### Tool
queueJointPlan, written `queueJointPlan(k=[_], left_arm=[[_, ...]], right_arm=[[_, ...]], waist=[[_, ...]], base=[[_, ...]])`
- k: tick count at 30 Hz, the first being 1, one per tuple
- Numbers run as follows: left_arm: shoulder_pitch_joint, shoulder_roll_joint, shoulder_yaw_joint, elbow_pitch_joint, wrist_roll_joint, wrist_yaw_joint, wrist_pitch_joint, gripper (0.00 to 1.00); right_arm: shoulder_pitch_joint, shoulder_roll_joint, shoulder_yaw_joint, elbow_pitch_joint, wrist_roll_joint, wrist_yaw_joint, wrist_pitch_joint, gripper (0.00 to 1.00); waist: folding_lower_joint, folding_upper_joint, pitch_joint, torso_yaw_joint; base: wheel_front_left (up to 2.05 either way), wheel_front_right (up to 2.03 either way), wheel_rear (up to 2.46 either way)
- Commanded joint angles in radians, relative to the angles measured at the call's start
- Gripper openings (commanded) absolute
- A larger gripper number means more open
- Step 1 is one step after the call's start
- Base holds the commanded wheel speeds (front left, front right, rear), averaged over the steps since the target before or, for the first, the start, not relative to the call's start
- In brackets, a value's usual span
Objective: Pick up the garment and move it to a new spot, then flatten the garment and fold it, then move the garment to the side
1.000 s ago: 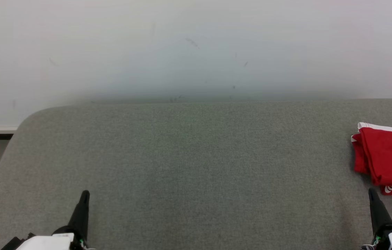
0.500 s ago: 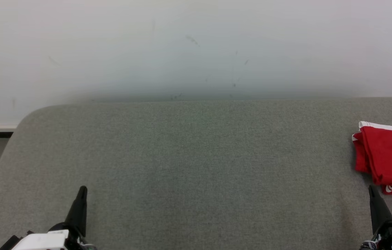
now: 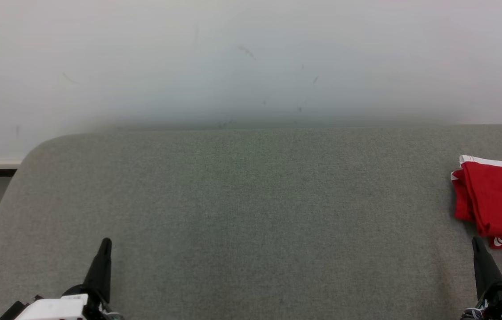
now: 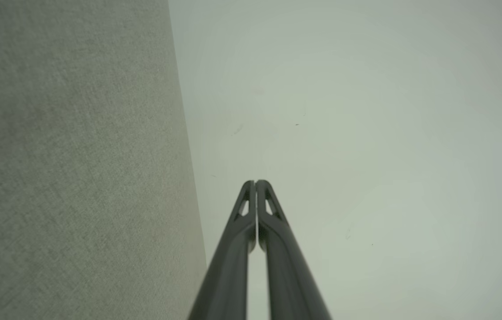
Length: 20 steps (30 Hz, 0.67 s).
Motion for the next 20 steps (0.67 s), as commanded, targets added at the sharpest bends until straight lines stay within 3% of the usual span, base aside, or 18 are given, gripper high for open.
queueJointPlan(k=[1,20], left_arm=[[-0.009,0.006,0.003,-0.003,-0.014,-0.007,0.003,0.0],[-0.008,0.006,0.003,-0.003,-0.014,-0.007,0.003,0.0]], right_arm=[[-0.013,-0.002,-0.004,-0.005,0.002,-0.002,0.004,0.0],[-0.013,-0.002,-0.004,-0.005,0.002,-0.002,0.004,0.0]], waist=[[0.0,0.0,0.0,0.0],[0.0,0.0,0.0,0.0]], base=[[0.0,0.0,0.0],[0.0,0.0,0.0]])
